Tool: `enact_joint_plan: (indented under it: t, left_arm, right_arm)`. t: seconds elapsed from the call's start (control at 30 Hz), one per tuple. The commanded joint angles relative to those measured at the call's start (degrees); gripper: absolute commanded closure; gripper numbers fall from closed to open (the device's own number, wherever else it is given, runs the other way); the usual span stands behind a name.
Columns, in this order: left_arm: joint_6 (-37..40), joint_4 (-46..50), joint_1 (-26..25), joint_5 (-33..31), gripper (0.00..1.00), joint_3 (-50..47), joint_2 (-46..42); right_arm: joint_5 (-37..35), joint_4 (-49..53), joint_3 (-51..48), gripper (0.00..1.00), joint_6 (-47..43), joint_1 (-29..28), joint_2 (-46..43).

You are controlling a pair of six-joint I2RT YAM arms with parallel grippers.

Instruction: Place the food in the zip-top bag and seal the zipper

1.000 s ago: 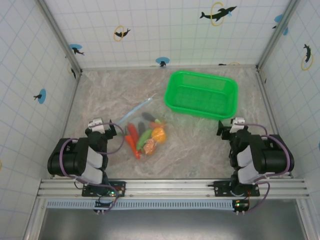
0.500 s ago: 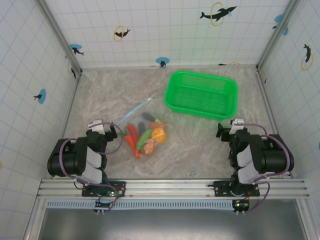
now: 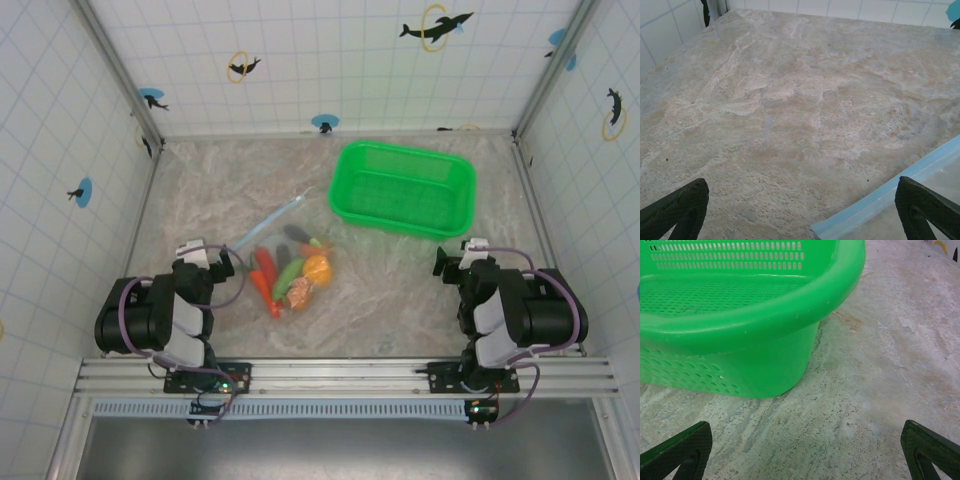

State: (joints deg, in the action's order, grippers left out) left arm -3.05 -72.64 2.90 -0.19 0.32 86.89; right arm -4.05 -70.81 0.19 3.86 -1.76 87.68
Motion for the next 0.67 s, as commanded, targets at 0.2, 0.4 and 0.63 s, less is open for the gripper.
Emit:
enact_joint_plan:
  t: [0.2, 0.4, 0.63]
  left_arm:
    - [-0.5, 0.0, -0.4, -0.1, 0.02, 0.0, -0.2]
    - [-0.5, 0.1, -0.3, -0.1, 0.02, 0.0, -0.1]
    - [-0.6, 0.0, -0.3, -0.3, 0.02, -0.1, -0.4]
  right_arm:
    - [-0.5, -0.6, 0.0, 0.00, 0.3, 0.3, -0.8]
    - [-0.5, -0.6, 0.0, 0.00, 0.3, 0.3, -0.8]
    - [-0.5, -0.6, 0.0, 0.00, 0.3, 0.3, -0.8]
